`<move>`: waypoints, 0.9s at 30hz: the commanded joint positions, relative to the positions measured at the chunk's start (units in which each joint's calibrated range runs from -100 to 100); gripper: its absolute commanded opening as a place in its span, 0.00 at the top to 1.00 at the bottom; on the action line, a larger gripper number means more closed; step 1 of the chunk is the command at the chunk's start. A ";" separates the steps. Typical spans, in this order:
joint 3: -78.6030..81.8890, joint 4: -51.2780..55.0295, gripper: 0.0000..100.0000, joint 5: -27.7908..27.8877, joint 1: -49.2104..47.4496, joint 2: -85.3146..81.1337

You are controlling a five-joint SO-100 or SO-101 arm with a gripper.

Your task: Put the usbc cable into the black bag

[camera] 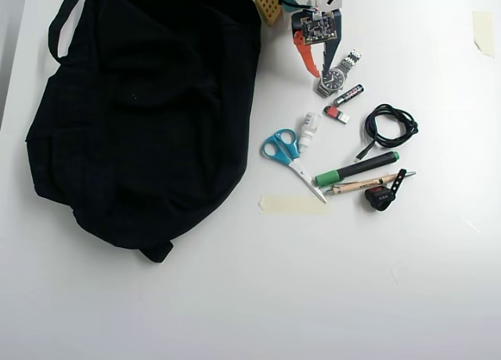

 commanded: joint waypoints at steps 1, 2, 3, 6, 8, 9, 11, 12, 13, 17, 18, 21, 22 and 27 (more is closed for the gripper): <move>0.65 0.23 0.98 0.16 0.14 -1.09; 0.65 0.23 0.98 0.16 0.14 -1.09; 0.65 0.23 0.98 0.16 0.14 -1.09; 0.65 0.23 0.98 0.16 0.14 -1.09; 0.65 0.23 0.98 0.16 0.14 -1.09; 0.65 0.23 0.98 0.16 0.14 -1.09; 0.65 0.23 0.98 0.16 0.14 -1.09; 0.65 0.23 0.98 0.16 0.14 -1.09; 0.65 0.23 0.98 0.16 0.14 -1.09; 0.65 0.23 0.98 0.16 0.14 -1.09; 0.65 0.23 0.98 0.16 0.14 -1.09; 0.65 0.23 0.98 0.16 0.14 -1.09; 0.65 0.14 0.98 0.16 0.14 -1.09; -2.59 -4.68 0.98 -0.26 -0.69 -1.09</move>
